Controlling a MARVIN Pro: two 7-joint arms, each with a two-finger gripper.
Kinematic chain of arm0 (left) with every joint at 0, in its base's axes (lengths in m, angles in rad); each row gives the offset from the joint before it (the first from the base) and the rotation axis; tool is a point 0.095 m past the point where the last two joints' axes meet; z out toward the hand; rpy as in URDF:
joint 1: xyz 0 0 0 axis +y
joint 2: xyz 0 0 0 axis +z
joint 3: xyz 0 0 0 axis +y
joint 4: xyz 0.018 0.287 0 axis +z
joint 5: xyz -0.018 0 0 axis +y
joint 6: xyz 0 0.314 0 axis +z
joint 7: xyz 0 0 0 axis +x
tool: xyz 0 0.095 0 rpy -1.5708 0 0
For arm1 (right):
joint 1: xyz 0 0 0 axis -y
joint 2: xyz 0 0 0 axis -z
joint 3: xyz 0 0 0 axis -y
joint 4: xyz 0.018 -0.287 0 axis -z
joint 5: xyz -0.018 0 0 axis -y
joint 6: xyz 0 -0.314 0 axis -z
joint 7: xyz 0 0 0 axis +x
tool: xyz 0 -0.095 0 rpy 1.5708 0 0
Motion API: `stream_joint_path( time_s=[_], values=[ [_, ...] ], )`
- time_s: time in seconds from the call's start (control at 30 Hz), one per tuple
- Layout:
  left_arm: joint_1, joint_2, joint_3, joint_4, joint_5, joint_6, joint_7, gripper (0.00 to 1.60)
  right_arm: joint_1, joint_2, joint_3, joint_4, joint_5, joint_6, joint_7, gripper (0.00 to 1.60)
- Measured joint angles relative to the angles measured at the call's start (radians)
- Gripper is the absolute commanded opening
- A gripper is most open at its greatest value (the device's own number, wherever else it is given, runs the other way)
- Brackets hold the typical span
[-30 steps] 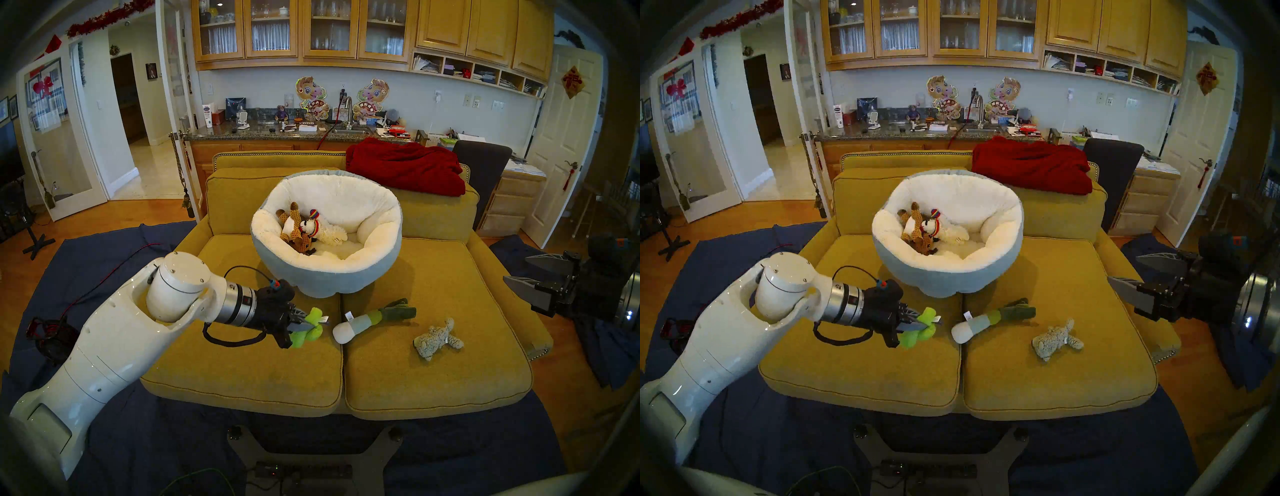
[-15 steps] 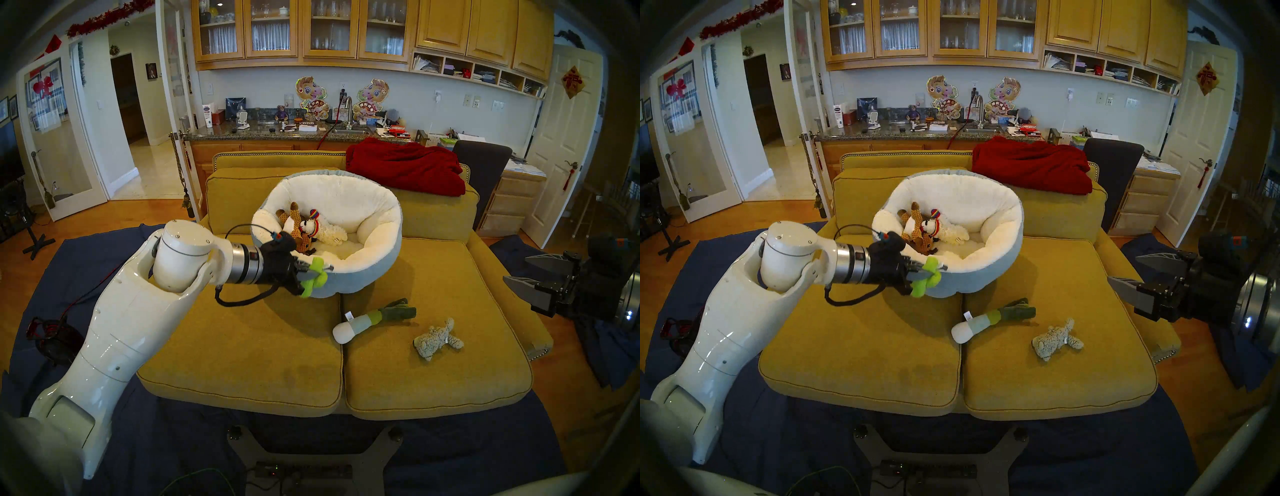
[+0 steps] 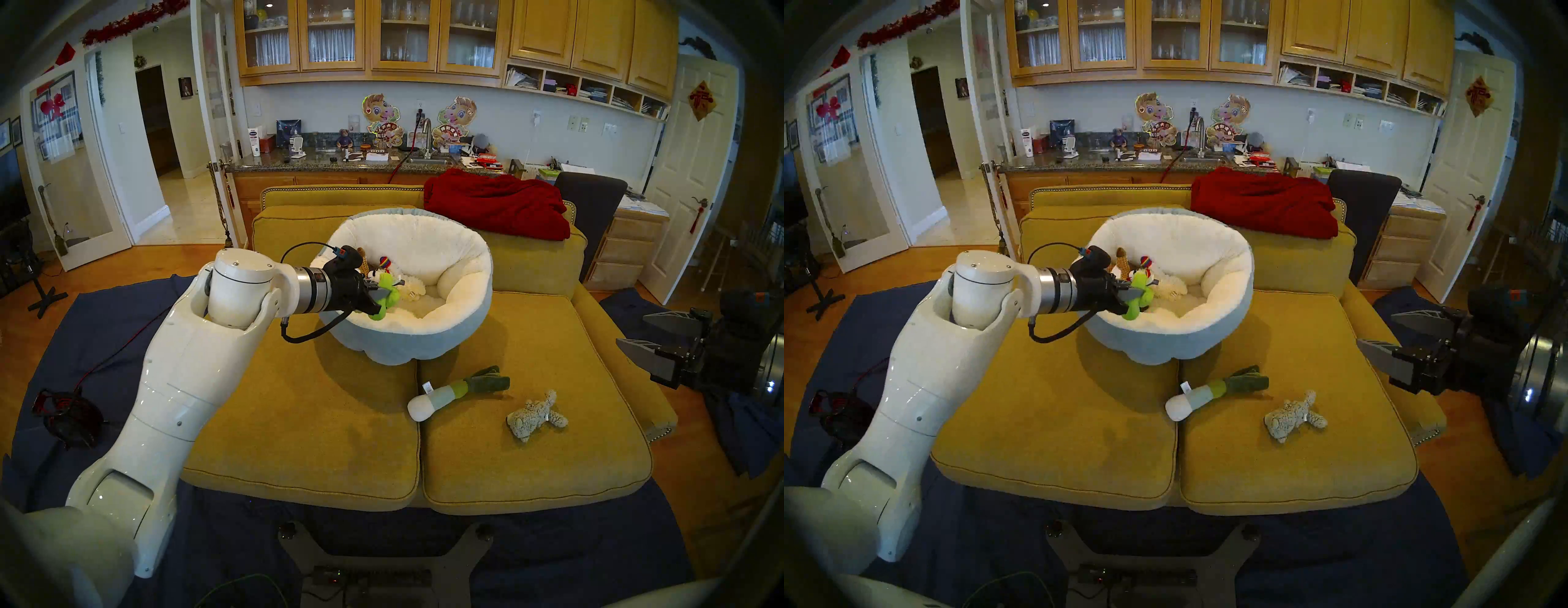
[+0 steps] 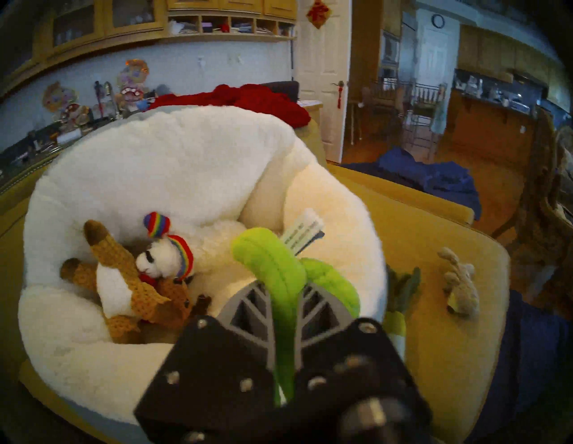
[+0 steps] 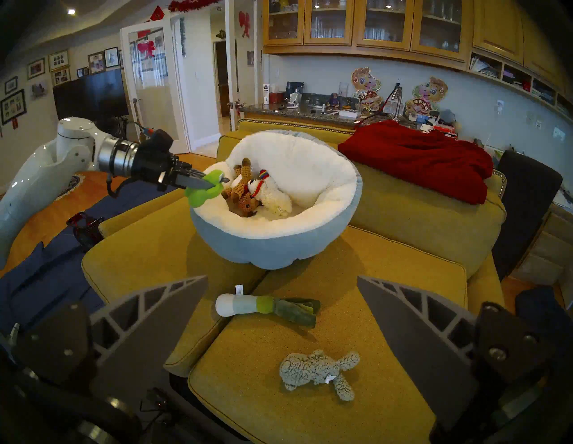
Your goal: Put toys into dog bed
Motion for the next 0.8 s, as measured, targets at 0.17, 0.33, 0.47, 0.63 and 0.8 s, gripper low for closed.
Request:
stream_joint_path(
  time_s=[0.17,0.33,0.47,0.63,0.8],
  values=[
    [-0.033,-0.052,-0.004,0.085,0.027,-0.017,0.035,0.00,0.000,0.000,0.000,0.000,0.000,0.000,0.000,1.60],
    [-0.065,-0.103,-0.012,0.157,0.047,-0.035,0.065,0.00,0.000,0.000,-0.001,0.000,0.000,0.000,0.000,1.60],
    [-0.088,-0.143,-0.017,0.210,0.061,-0.050,0.083,0.75,0.000,0.000,-0.001,0.000,0.000,0.000,0.000,1.60],
    [-0.118,-0.185,-0.019,0.276,0.076,-0.070,0.093,1.60,0.000,0.000,-0.001,0.000,0.000,0.000,0.000,1.60],
    [-0.150,-0.209,-0.017,0.332,0.085,-0.089,0.065,1.60,0.000,0.000,-0.001,0.000,0.000,0.000,0.000,1.60]
  ],
)
